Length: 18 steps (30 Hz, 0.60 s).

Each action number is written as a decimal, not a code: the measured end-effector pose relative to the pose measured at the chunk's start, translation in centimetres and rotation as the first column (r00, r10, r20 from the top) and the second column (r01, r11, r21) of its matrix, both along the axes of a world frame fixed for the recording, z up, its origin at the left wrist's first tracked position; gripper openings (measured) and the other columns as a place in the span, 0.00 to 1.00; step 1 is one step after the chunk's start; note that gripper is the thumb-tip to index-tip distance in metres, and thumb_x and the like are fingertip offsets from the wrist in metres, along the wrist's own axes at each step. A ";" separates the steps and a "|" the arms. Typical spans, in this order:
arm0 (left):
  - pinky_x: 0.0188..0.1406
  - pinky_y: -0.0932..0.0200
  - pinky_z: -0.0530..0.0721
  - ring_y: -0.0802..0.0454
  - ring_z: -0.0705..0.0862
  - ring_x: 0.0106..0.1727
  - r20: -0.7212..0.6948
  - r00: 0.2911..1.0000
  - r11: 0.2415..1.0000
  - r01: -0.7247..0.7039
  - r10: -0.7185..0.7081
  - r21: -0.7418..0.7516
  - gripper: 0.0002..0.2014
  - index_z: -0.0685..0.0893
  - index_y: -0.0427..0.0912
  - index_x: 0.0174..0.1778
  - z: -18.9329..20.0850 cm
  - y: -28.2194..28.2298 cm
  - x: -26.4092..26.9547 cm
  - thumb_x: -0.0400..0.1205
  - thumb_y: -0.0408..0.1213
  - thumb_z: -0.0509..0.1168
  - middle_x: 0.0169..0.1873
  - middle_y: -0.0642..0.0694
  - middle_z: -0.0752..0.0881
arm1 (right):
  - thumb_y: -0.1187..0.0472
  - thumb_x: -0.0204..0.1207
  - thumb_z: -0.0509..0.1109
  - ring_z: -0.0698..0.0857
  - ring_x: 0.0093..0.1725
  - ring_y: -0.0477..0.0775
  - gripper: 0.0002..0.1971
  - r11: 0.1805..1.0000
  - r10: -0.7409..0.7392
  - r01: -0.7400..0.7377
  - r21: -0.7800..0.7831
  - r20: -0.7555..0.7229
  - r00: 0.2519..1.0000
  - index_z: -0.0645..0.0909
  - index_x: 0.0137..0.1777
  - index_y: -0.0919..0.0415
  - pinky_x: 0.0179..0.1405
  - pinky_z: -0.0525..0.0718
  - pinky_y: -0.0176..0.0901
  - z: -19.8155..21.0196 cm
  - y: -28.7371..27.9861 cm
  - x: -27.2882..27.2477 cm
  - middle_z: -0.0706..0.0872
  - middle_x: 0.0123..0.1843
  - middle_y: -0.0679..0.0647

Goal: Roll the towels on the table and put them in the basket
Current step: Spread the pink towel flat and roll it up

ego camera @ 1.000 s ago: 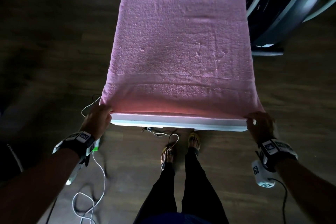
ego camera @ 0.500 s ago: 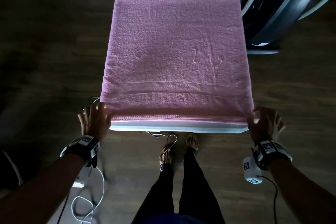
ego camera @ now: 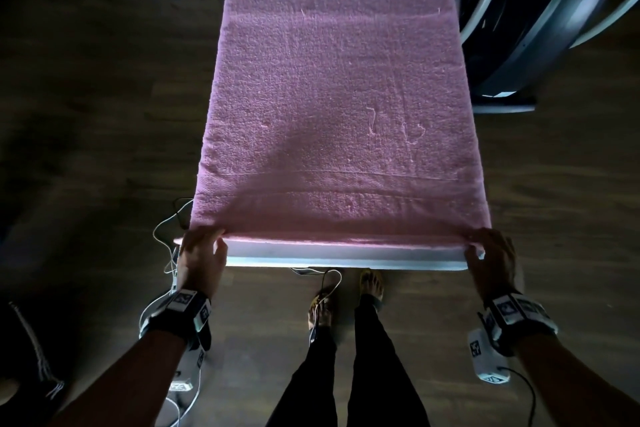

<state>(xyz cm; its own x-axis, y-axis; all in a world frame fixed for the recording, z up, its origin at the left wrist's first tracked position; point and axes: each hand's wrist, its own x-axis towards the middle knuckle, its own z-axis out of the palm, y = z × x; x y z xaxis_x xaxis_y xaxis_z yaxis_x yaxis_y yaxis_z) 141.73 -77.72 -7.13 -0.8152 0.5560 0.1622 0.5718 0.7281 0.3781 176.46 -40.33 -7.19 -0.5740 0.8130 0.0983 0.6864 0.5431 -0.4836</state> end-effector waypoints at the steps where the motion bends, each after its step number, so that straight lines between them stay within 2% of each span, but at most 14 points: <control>1: 0.42 0.43 0.87 0.35 0.85 0.45 0.016 1.000 1.000 -0.004 0.004 0.005 0.10 0.90 0.36 0.48 0.1 0.0 -0.1 0.74 0.28 0.68 0.45 0.36 0.88 | 0.57 0.69 0.59 0.81 0.48 0.66 0.17 1.000 -0.019 0.019 -0.009 -0.012 1.000 0.88 0.47 0.60 0.46 0.81 0.54 0.2 0.0 -0.2 0.86 0.47 0.60; 5: 0.39 0.45 0.85 0.36 0.85 0.41 0.021 1.000 0.999 0.024 -0.024 -0.032 0.12 0.89 0.40 0.45 1.1 -0.4 -1.0 0.75 0.36 0.61 0.44 0.40 0.88 | 0.53 0.68 0.62 0.83 0.44 0.62 0.13 0.994 -0.043 0.034 0.105 0.076 0.996 0.88 0.37 0.54 0.51 0.75 0.57 1.1 -0.2 -0.6 0.88 0.39 0.54; 8: 0.44 0.44 0.78 0.38 0.85 0.37 -0.004 0.998 0.988 0.068 -0.069 -0.137 0.14 0.86 0.43 0.39 1.9 -0.4 -2.0 0.75 0.41 0.55 0.36 0.44 0.87 | 0.52 0.70 0.59 0.82 0.42 0.59 0.14 0.989 -0.029 0.005 0.147 0.161 0.987 0.84 0.31 0.53 0.54 0.70 0.58 1.4 -0.1 -0.6 0.87 0.33 0.51; 10: 0.47 0.43 0.73 0.41 0.85 0.37 0.000 0.997 0.957 0.072 -0.075 -0.281 0.13 0.81 0.47 0.36 1.8 0.1 -2.9 0.76 0.43 0.52 0.32 0.47 0.85 | 0.51 0.72 0.54 0.82 0.43 0.59 0.15 0.993 -0.025 -0.009 0.121 0.278 0.960 0.82 0.35 0.51 0.56 0.67 0.57 1.1 0.3 -1.3 0.87 0.35 0.50; 11: 0.48 0.42 0.71 0.41 0.85 0.38 -0.002 0.997 0.937 0.074 -0.079 -0.343 0.11 0.80 0.48 0.39 1.7 0.3 -3.2 0.76 0.44 0.53 0.33 0.47 0.85 | 0.51 0.73 0.54 0.82 0.46 0.59 0.14 0.995 -0.034 0.003 0.099 0.320 0.947 0.81 0.39 0.49 0.57 0.65 0.55 1.0 0.4 -1.6 0.87 0.38 0.49; 13: 0.50 0.37 0.71 0.37 0.84 0.47 -0.026 0.996 0.920 0.066 -0.083 -0.386 0.12 0.80 0.47 0.53 1.4 0.6 -3.4 0.76 0.45 0.60 0.44 0.43 0.85 | 0.49 0.76 0.57 0.80 0.52 0.60 0.11 0.997 -0.064 0.041 0.071 0.359 0.931 0.79 0.48 0.47 0.58 0.62 0.55 0.8 0.6 -1.8 0.84 0.48 0.50; 14: 0.52 0.35 0.71 0.35 0.82 0.50 -0.044 0.997 0.924 0.037 -0.058 -0.381 0.15 0.79 0.46 0.57 1.3 0.6 -3.5 0.76 0.42 0.64 0.50 0.40 0.84 | 0.49 0.77 0.60 0.78 0.56 0.61 0.09 0.996 -0.084 0.062 0.071 0.364 0.928 0.79 0.51 0.47 0.59 0.63 0.57 0.9 0.7 -1.7 0.81 0.52 0.52; 16: 0.51 0.34 0.72 0.33 0.77 0.52 -0.087 0.996 0.952 -0.041 0.015 -0.304 0.16 0.79 0.43 0.58 1.7 0.8 -3.1 0.74 0.34 0.69 0.54 0.37 0.80 | 0.54 0.76 0.68 0.75 0.58 0.64 0.09 0.990 -0.127 0.101 0.095 0.315 0.941 0.81 0.54 0.52 0.60 0.65 0.60 1.2 0.9 -1.6 0.79 0.57 0.57; 17: 0.49 0.35 0.73 0.33 0.76 0.51 -0.109 0.994 0.972 -0.045 0.021 -0.230 0.14 0.80 0.41 0.56 1.8 1.0 -2.7 0.75 0.32 0.66 0.53 0.36 0.79 | 0.57 0.75 0.67 0.75 0.56 0.65 0.08 0.989 -0.120 0.093 0.115 0.255 0.959 0.82 0.53 0.56 0.57 0.67 0.61 1.1 1.0 -1.5 0.79 0.56 0.60; 18: 0.47 0.36 0.75 0.33 0.77 0.49 -0.109 0.994 0.988 0.011 -0.028 -0.153 0.12 0.81 0.39 0.55 1.6 1.1 -2.1 0.76 0.33 0.61 0.52 0.35 0.79 | 0.59 0.75 0.64 0.76 0.53 0.67 0.09 0.991 -0.079 0.057 0.121 0.182 0.980 0.82 0.50 0.60 0.54 0.70 0.61 0.8 0.9 -1.4 0.80 0.53 0.63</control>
<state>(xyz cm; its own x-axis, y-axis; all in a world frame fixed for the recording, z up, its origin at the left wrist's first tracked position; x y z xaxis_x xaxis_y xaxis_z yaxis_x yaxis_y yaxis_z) 139.59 -76.62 -5.50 -0.7860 0.5963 0.1633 0.6182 0.7607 0.1978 175.02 -39.42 -6.42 -0.5345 0.8403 0.0901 0.7958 0.5363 -0.2813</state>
